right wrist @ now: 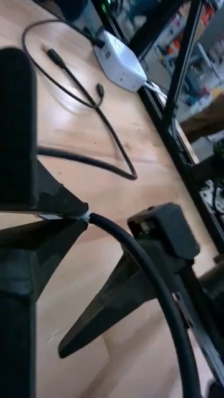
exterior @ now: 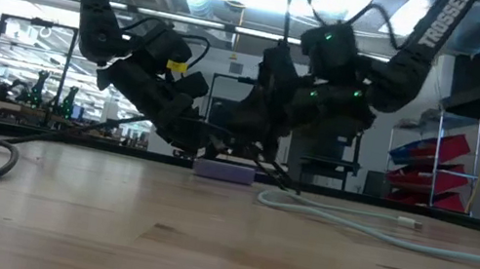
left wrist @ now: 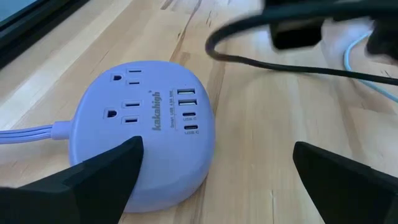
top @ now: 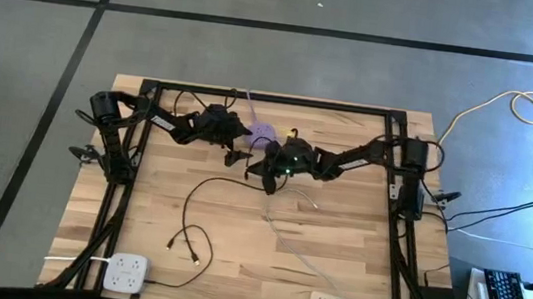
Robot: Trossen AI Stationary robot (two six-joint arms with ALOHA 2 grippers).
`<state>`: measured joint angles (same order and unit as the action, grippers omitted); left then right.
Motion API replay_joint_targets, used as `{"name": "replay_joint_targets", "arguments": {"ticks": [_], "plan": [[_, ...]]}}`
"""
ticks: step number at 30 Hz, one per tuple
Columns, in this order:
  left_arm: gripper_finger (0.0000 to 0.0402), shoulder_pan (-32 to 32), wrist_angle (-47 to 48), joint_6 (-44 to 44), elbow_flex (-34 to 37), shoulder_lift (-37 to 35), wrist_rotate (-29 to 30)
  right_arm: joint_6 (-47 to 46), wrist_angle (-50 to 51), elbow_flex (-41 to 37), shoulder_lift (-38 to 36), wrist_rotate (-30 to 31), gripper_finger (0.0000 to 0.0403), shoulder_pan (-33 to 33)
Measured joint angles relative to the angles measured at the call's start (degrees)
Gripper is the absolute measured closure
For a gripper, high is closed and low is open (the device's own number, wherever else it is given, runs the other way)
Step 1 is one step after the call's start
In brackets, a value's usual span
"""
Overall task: Insert USB
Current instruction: Insert the black usb cable into the purple outlet extension
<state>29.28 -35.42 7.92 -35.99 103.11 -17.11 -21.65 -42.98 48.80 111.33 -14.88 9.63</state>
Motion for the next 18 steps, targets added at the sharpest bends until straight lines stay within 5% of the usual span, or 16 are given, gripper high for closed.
{"name": "replay_joint_targets", "arguments": {"ticks": [11, 18], "plan": [[0.0002, 0.02, 0.00, 0.00, 0.01, 0.00, -0.01, -9.87, -22.95, -12.41, -3.96, 22.05, 0.0403, -9.30], [0.0002, 0.00, 0.00, 0.00, 0.00, 0.00, -0.01, -7.70, -27.91, -10.97, -4.05, 28.48, 0.0403, -14.85]]}}
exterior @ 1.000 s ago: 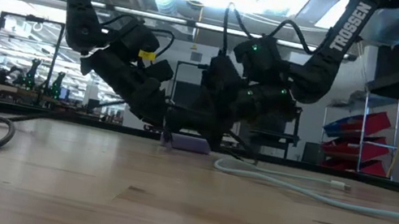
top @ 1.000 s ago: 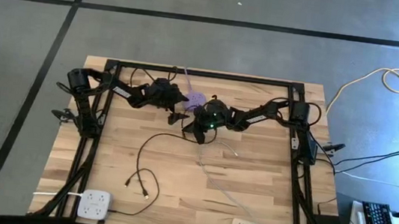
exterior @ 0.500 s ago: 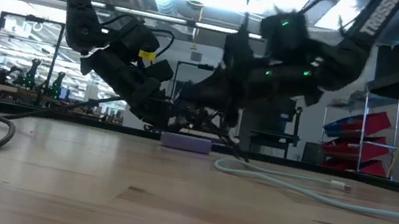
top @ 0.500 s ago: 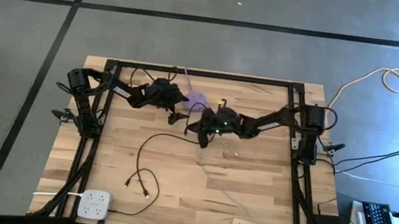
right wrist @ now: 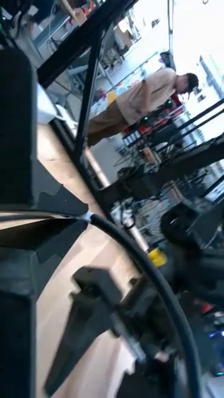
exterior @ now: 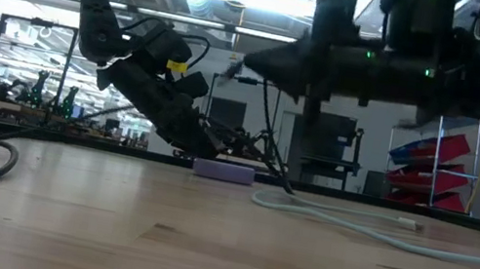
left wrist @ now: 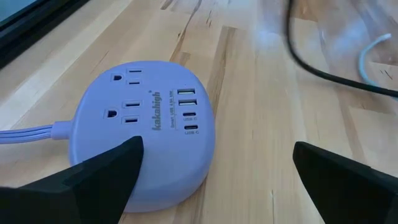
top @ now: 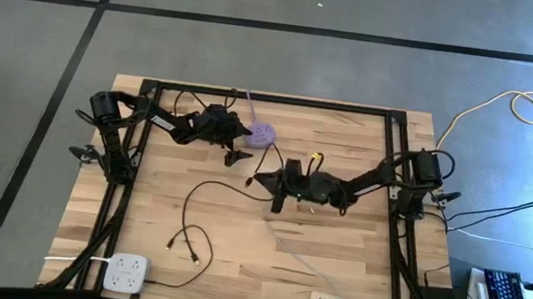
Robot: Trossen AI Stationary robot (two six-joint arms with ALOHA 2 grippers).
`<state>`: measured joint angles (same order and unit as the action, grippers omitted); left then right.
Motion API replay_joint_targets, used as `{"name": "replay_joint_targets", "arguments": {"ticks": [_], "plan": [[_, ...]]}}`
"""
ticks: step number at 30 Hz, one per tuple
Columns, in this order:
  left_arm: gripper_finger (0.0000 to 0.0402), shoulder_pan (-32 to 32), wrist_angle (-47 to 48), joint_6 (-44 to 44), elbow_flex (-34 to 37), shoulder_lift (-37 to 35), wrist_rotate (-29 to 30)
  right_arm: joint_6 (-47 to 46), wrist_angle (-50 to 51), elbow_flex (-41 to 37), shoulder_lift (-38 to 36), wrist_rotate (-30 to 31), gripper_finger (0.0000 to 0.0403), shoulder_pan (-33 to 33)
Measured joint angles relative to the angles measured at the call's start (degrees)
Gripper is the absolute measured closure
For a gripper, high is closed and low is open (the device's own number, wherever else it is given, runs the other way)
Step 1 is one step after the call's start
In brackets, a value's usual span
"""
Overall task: Insert USB
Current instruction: Insert the black usb cable into the purple outlet extension
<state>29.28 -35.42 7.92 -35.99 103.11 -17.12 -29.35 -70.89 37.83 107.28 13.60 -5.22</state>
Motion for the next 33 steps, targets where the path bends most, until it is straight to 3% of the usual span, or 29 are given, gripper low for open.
{"name": "replay_joint_targets", "arguments": {"ticks": [14, 33], "plan": [[0.0002, 0.00, 0.00, 0.00, 0.00, 0.00, 0.02, 8.65, 0.04, 3.60, 0.00, 3.81, 0.0403, -0.94], [0.0002, 0.02, 0.07, 1.22, 0.02, 0.00, 0.02, 8.86, -1.36, 3.60, 0.00, 3.79, 0.0403, -0.76]]}}
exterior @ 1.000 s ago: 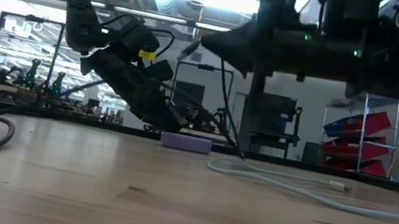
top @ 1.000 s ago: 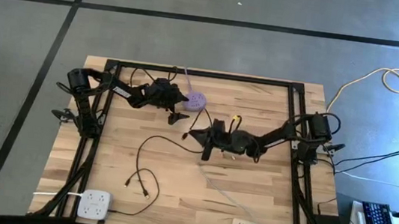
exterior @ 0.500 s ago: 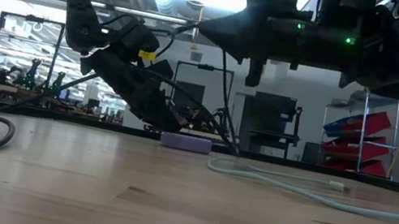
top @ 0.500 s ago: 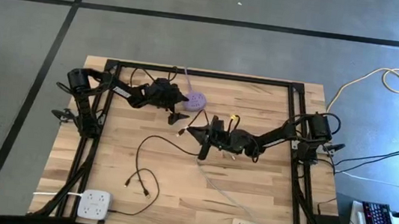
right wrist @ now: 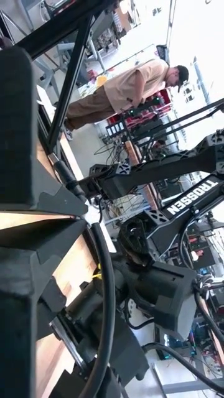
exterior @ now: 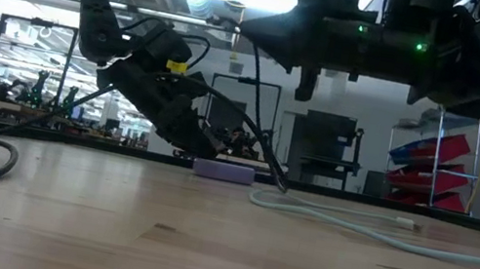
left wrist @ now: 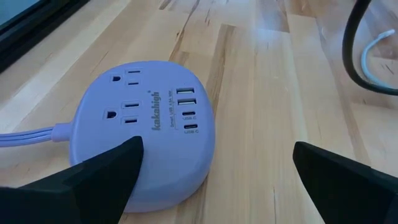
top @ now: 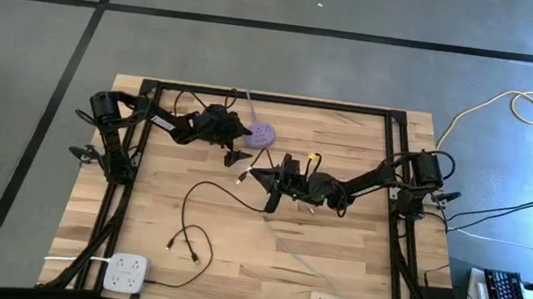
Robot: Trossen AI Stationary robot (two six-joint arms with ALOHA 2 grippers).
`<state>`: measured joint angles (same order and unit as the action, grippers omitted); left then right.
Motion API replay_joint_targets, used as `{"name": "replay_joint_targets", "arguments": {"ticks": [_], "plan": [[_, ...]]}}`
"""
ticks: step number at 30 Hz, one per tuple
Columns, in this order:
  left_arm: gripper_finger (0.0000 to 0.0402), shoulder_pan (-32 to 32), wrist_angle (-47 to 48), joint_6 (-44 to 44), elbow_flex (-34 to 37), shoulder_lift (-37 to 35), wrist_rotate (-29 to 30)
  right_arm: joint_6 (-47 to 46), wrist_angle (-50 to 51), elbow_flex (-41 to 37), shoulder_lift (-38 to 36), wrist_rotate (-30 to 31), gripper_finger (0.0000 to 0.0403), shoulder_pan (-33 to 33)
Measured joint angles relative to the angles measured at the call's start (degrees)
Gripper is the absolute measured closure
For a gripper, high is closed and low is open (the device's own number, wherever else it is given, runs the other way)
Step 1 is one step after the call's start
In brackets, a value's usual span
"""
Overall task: Insert USB
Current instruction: Insert the black usb cable into the purple outlet extension
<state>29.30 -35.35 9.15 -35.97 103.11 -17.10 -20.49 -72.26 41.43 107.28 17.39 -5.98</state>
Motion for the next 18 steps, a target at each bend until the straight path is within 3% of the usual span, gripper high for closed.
{"name": "replay_joint_targets", "arguments": {"ticks": [18], "plan": [[0.0002, -0.01, 0.00, 0.61, 0.00, 0.00, 0.00, -0.02, -1.41, 0.00, 0.00, 1.07, 0.0403, -0.34]]}}
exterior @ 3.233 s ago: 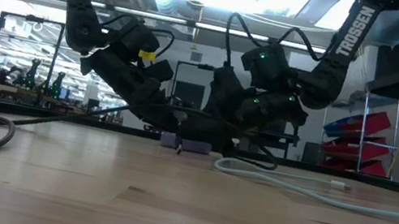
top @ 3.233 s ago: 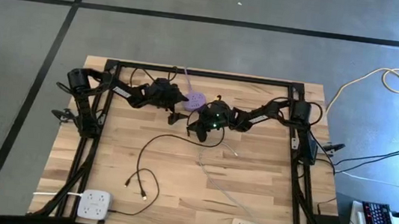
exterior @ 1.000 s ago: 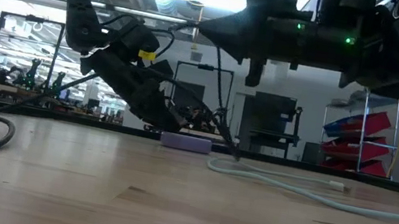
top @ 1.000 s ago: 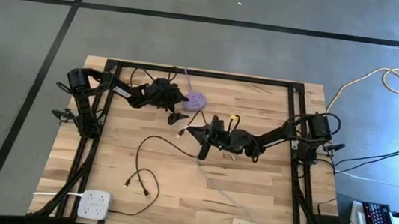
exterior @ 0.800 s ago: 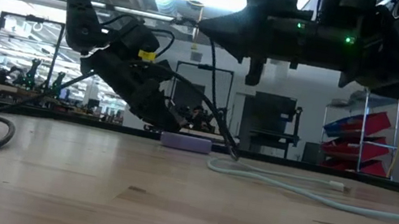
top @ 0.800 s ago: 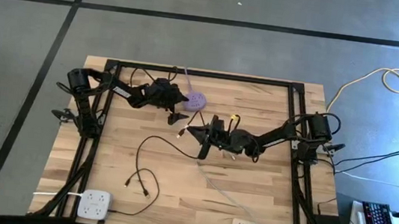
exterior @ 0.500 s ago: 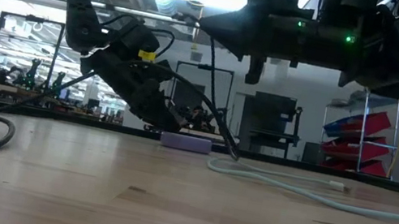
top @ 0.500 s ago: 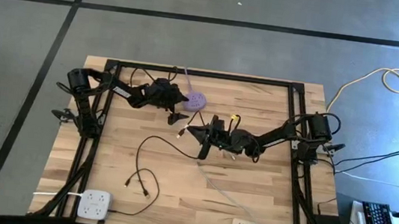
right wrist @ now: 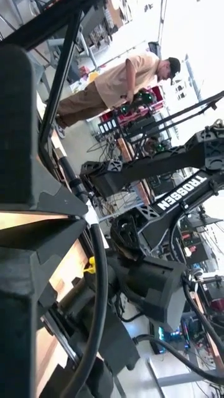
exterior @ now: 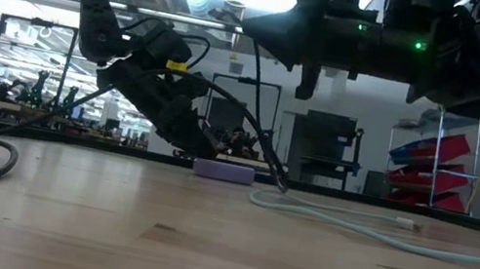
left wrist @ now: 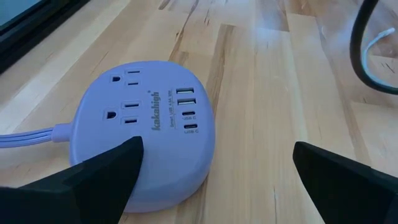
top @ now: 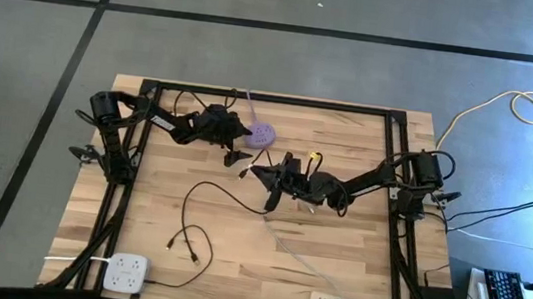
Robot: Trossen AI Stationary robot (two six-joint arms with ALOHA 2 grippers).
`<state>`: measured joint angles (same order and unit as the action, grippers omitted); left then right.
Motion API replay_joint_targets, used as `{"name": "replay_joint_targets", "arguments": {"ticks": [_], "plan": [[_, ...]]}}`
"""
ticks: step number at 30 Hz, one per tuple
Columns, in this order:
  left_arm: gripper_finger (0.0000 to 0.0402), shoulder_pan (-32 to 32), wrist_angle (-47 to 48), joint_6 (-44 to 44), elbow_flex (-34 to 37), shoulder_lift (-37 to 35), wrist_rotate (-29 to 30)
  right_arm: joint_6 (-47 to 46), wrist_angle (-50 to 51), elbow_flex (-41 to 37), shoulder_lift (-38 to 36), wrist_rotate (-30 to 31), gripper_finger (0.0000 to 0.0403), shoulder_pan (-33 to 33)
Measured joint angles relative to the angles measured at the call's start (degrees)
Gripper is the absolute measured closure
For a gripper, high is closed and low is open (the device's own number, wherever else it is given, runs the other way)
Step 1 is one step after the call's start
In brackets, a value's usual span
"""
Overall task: Insert USB
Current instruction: Insert the black usb cable into the purple outlet extension
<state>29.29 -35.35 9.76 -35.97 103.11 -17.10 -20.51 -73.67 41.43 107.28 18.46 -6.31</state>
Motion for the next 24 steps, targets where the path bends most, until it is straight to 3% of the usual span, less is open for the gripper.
{"name": "replay_joint_targets", "arguments": {"ticks": [24], "plan": [[0.0002, -0.10, -0.26, 0.56, 0.00, 0.00, 0.02, 0.87, -0.04, 0.00, 0.00, 0.44, 0.0403, -0.08]]}}
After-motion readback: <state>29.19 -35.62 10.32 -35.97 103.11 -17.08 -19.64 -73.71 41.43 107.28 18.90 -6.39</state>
